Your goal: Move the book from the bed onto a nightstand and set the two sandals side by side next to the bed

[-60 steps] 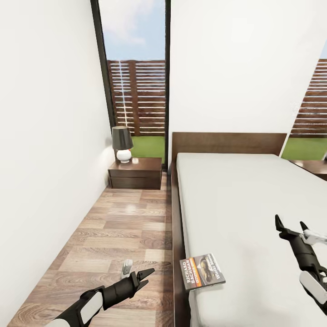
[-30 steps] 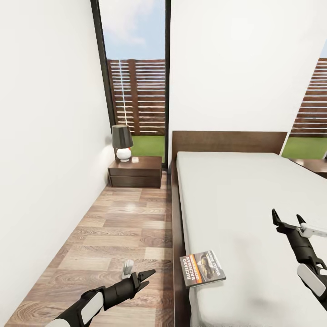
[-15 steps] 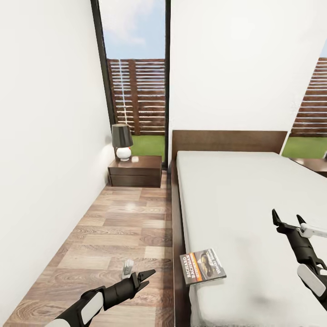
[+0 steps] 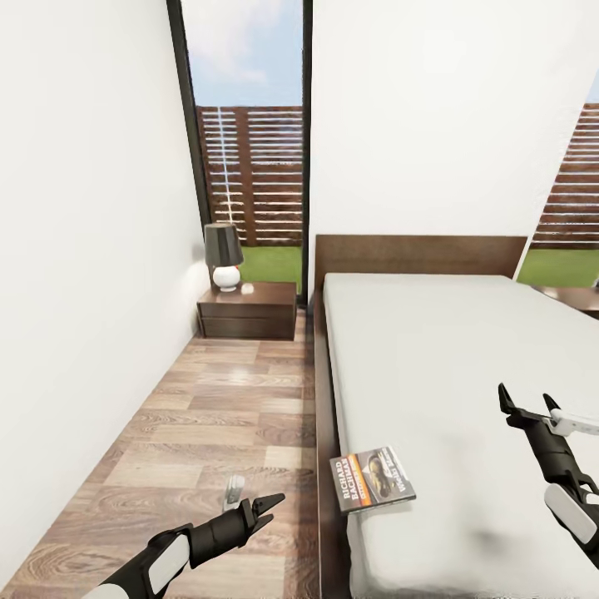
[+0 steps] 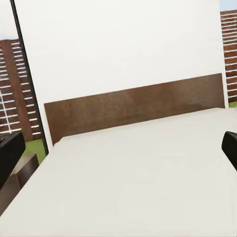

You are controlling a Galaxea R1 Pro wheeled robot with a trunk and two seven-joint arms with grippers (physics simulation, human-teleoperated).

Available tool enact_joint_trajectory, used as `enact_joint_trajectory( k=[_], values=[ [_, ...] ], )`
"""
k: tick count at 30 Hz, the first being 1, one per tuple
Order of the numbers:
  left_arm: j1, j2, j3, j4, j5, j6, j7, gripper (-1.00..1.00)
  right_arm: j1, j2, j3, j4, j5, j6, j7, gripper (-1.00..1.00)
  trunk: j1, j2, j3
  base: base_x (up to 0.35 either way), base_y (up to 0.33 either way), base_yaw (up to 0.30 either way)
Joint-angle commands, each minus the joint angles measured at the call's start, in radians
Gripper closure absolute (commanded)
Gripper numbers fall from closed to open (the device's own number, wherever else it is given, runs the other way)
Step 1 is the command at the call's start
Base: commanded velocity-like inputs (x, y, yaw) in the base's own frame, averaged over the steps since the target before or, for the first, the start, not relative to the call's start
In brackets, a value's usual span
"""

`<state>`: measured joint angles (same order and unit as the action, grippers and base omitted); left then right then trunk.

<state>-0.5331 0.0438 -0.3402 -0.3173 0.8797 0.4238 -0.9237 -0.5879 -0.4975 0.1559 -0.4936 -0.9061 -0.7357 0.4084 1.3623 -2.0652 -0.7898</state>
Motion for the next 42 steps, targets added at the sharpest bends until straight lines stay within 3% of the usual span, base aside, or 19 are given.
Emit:
enact_joint_trajectory(
  k=[1,6,42],
  values=[
    [-0.001,0.001,-0.005,0.0,0.01,0.009,-0.001,-1.0,-0.001,-0.001,0.007,0.001,-0.011,-0.004,0.004,-1.0,0.004,-0.008,-0.004,0.0,0.0,0.0],
    [-0.001,0.001,-0.005,0.0,0.01,0.009,-0.001,-1.0,-0.001,-0.001,0.007,0.002,-0.011,-0.004,0.004,-1.0,0.023,-0.043,-0.02,0.0,0.0,0.0],
    [-0.001,0.0,-0.007,0.0,0.01,0.009,-0.001,-1.0,-0.001,-0.001,0.01,0.006,-0.01,-0.005,0.006,-1.0,0.023,-0.043,-0.02,0.035,-0.001,0.0]
  ],
)
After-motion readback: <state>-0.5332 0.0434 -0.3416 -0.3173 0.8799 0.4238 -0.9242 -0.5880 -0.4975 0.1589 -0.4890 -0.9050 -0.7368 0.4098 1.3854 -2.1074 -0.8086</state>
